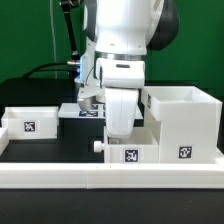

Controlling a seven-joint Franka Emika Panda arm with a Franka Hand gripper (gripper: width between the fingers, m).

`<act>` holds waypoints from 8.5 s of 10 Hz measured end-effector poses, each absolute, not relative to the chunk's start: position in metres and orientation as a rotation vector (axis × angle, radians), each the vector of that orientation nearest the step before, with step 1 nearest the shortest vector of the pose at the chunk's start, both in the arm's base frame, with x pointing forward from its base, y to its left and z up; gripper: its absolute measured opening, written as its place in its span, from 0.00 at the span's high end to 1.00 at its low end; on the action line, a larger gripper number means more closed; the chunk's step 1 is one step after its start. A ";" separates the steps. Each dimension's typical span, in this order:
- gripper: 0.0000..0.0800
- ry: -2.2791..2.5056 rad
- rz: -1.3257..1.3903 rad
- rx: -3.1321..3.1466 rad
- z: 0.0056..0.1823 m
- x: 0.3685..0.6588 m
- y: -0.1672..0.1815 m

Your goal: Assemble drawer

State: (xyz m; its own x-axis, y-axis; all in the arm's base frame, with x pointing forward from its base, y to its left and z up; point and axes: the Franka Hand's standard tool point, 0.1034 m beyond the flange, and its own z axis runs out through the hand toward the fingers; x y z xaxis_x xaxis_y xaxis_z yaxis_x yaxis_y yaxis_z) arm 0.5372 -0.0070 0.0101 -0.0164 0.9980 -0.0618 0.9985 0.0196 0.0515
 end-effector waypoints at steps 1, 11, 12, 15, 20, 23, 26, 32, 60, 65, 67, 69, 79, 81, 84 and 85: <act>0.95 2.194 -0.025 2.130 0.011 0.538 -0.009; 0.95 2.281 -0.099 2.064 0.010 0.536 -0.020; 0.95 2.275 -0.098 2.070 0.010 0.536 -0.019; 0.95 2.245 -0.065 2.095 0.011 0.538 -0.010; 0.95 2.207 -0.065 2.139 0.010 0.537 -0.006; 0.95 2.206 -0.076 2.147 0.010 0.542 0.000; 0.95 2.145 -0.063 2.206 0.009 0.547 0.005; 0.68 2.146 -0.050 2.200 0.011 0.548 0.008; 0.19 2.326 0.059 2.345 0.018 0.562 -0.036; 0.19 2.247 0.071 2.417 0.021 0.573 -0.013; 0.19 2.246 0.071 2.418 0.021 0.573 -0.014; 0.19 2.246 0.071 2.419 0.021 0.573 -0.014; 0.19 2.253 0.065 2.369 0.024 0.588 -0.001; 0.19 2.299 0.031 2.307 0.023 0.591 0.001; 0.19 2.346 0.016 2.272 0.023 0.595 0.013; 0.19 2.345 0.016 2.273 0.023 0.595 0.012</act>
Offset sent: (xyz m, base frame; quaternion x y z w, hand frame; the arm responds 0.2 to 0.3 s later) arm 0.0000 0.0000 0.0000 0.0000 0.0000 0.0000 1.0000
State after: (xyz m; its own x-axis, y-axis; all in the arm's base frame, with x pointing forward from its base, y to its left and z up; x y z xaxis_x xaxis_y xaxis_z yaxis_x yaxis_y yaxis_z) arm 0.5948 0.0123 0.0226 -0.0272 0.9950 0.0962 0.9962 0.0349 -0.0794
